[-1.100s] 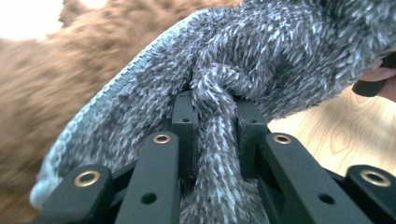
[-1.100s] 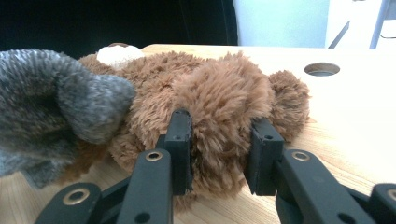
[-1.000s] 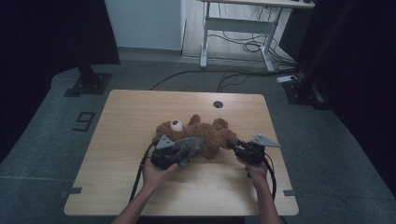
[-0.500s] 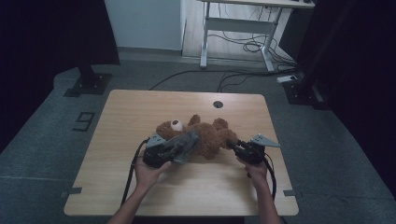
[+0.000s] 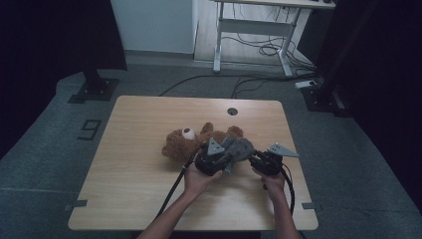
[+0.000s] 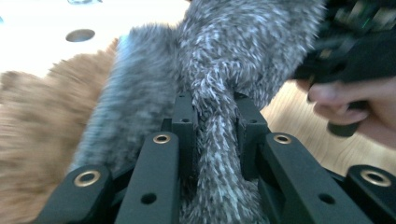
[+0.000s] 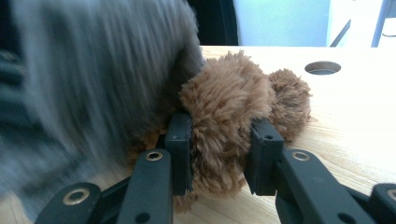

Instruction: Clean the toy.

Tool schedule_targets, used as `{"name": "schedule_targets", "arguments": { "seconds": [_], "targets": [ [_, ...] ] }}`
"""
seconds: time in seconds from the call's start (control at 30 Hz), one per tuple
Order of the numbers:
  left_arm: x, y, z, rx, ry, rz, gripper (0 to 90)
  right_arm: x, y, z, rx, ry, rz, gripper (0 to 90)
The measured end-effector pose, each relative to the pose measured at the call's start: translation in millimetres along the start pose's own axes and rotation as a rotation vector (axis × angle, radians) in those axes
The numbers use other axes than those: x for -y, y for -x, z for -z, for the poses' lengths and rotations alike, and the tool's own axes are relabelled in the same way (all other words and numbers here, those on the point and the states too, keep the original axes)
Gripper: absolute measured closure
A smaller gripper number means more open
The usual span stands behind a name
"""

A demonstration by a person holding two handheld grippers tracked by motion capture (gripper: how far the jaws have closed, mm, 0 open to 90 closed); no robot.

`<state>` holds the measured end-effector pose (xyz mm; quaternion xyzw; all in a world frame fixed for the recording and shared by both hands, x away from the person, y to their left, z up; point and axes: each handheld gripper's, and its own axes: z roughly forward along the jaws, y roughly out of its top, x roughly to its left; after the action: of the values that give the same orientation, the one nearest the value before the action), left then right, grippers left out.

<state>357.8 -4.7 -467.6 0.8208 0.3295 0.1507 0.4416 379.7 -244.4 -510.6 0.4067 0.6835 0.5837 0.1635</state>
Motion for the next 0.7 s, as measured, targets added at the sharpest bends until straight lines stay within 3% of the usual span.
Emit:
{"name": "schedule_targets", "arguments": {
  "seconds": [0.2, 0.47, 0.7],
  "targets": [
    [13.1, -6.4, 3.4, -0.018, 0.003, 0.013, 74.1, 1.5, 1.6, 0.0, -0.008, 0.001, 0.001, 66.9],
    [33.3, -23.0, 28.8, -0.034, 0.027, 0.043, 74.1, 1.7, 3.4, 0.5, -0.018, 0.006, -0.009, 67.0],
    [59.6, -44.3, 49.9, -0.052, 0.053, 0.103, 74.1, 2.3, 4.8, 1.1, -0.022, 0.003, -0.008, 67.0]
  ]
}}
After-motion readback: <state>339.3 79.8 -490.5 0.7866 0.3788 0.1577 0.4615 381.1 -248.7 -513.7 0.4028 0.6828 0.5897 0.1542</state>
